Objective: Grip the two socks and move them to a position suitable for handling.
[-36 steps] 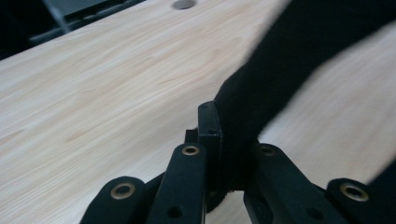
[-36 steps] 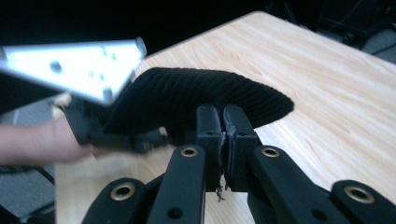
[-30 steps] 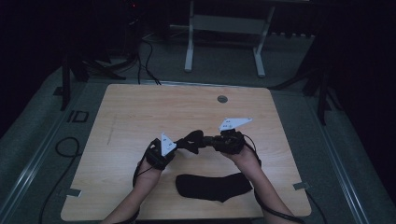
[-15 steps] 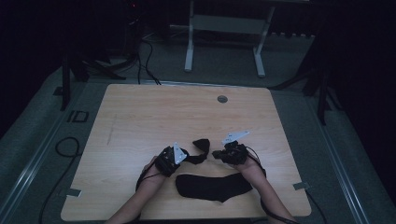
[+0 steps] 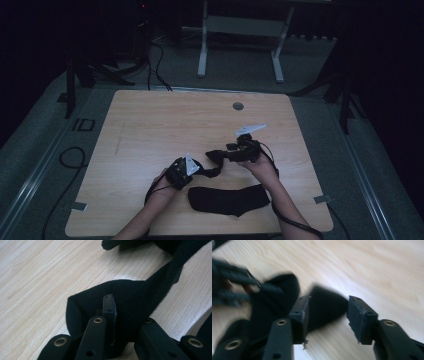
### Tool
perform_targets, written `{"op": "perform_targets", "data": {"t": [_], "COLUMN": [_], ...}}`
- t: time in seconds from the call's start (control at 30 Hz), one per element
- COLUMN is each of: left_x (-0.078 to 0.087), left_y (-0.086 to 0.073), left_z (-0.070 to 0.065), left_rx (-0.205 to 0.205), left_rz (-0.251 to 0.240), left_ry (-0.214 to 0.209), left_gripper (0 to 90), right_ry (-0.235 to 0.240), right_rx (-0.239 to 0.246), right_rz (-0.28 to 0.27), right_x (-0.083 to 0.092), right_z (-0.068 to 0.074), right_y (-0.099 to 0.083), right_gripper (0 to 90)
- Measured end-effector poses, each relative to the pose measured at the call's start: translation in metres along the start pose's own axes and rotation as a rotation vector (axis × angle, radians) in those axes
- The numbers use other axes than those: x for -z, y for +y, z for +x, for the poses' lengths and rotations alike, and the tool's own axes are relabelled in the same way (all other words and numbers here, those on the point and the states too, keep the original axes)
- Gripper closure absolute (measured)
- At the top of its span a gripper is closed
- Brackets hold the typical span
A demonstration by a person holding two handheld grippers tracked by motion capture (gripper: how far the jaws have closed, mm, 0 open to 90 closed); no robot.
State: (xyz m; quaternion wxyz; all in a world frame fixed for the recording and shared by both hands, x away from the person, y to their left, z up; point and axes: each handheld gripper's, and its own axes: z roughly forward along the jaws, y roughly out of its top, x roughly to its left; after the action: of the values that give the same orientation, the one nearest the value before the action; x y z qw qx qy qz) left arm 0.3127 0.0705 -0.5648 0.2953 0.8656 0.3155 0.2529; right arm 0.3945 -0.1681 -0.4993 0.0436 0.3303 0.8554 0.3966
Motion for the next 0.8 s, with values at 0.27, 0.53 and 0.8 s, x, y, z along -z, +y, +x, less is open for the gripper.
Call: {"op": "perform_targets", "data": {"t": [0.27,0.53,0.8], "left_x": [0.005,0.006,0.012], "left_y": [0.005,0.006,0.017], "left_z": [0.003,0.005,0.008], "left_rx": [0.003,0.014,0.004], "left_rz": [-0.01,-0.013,-0.055], "left_ry": [0.004,0.012,0.075], "left_gripper": [86.6,87.5,87.9], "right_ry": [-0.067,-0.232,-0.263], "right_rx": [0.11,0.161,0.101], "right_rz": [0.226,0.268,0.015], "right_x": [-0.057,-0.065,-0.011], "right_z": [0.036,0.03,0.015], "right_y": [0.036,0.024,0.025], "right_gripper": [35.2,86.2,88.0]}}
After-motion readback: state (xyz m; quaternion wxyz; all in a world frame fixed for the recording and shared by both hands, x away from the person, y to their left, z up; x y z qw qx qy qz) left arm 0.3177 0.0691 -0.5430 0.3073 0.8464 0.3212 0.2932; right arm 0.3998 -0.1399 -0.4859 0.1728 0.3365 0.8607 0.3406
